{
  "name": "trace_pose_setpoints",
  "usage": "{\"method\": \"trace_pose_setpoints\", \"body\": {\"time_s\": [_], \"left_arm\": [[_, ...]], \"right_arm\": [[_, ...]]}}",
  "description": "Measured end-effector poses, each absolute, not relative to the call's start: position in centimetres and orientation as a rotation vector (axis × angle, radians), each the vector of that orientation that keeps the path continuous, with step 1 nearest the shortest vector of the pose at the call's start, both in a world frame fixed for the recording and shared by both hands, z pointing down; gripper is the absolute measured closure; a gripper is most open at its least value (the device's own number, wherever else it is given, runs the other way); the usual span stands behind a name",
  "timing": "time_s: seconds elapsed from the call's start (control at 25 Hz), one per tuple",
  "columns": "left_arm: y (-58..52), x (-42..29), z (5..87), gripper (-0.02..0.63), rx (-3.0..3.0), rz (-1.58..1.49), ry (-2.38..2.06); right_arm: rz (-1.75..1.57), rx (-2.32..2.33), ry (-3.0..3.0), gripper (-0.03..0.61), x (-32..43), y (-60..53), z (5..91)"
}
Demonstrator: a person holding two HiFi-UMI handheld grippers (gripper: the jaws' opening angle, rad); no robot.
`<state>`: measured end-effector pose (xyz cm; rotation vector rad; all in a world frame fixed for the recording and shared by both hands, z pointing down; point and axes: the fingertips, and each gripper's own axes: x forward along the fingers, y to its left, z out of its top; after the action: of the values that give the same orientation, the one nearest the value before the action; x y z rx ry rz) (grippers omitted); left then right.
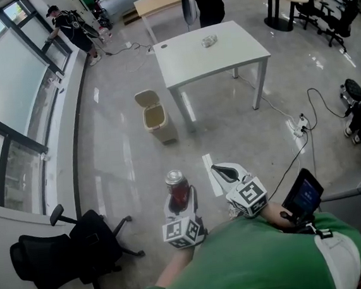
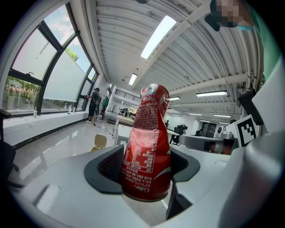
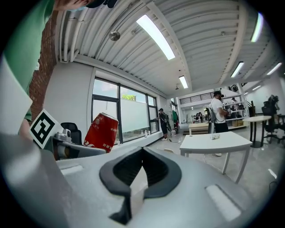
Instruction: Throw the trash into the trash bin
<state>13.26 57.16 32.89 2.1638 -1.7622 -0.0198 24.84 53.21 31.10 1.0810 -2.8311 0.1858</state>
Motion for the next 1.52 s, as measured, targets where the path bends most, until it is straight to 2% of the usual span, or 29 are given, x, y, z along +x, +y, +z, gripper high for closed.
{"method": "trace_pose_setpoints", "body": {"time_s": [0.72,1.12,1.52], "left_arm": [[48.9,14.3,33.7,0.337,2.091,-0.010,-1.857],[46.1,11.4,34.2,0.337,2.040,-0.030,-1.863],[40.6,5.8,33.2,0.337,2.101,-0.083,-1.816]], "right_arm": [[0.247,0.946,-2.870,0.575,25.4,44.8,32.8],[0.297,0.916,-2.843,0.575,22.8,42.2,33.6],[0.254,0.976,-2.824,0.575,16.9,37.6,32.4]]}}
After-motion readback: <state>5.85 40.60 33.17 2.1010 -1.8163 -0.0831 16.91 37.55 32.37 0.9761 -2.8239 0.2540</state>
